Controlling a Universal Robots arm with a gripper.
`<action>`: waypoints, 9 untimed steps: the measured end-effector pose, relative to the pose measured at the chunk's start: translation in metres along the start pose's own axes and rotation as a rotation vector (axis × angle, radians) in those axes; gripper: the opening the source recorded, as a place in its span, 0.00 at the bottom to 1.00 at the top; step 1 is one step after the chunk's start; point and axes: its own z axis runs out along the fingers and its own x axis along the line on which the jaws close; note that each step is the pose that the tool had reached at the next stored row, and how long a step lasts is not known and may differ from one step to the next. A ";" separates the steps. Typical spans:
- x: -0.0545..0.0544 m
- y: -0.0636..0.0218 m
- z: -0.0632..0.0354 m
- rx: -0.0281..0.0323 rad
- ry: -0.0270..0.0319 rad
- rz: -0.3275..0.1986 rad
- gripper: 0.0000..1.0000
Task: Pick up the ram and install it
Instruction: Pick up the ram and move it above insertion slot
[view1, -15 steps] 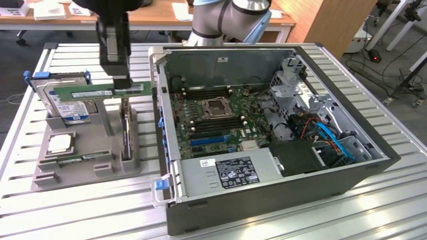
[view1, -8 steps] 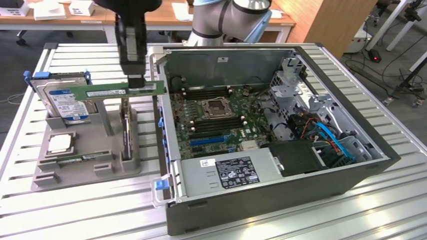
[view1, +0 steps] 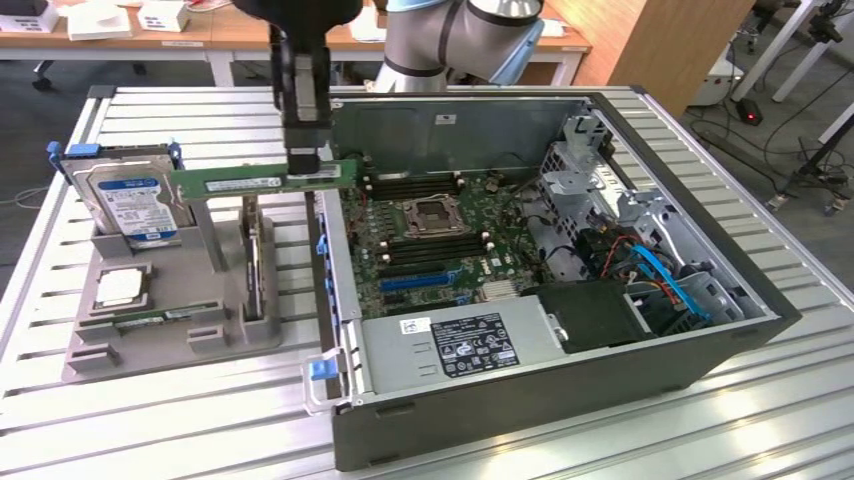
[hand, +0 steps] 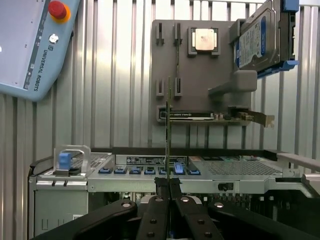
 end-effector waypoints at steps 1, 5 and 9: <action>0.000 -0.0031 -0.0002 -0.0001 0.0001 0.000 0.11; 0.000 -0.0157 -0.0008 -0.0001 0.0001 0.000 0.11; 0.000 -0.0278 -0.0013 -0.0001 0.0002 0.000 0.11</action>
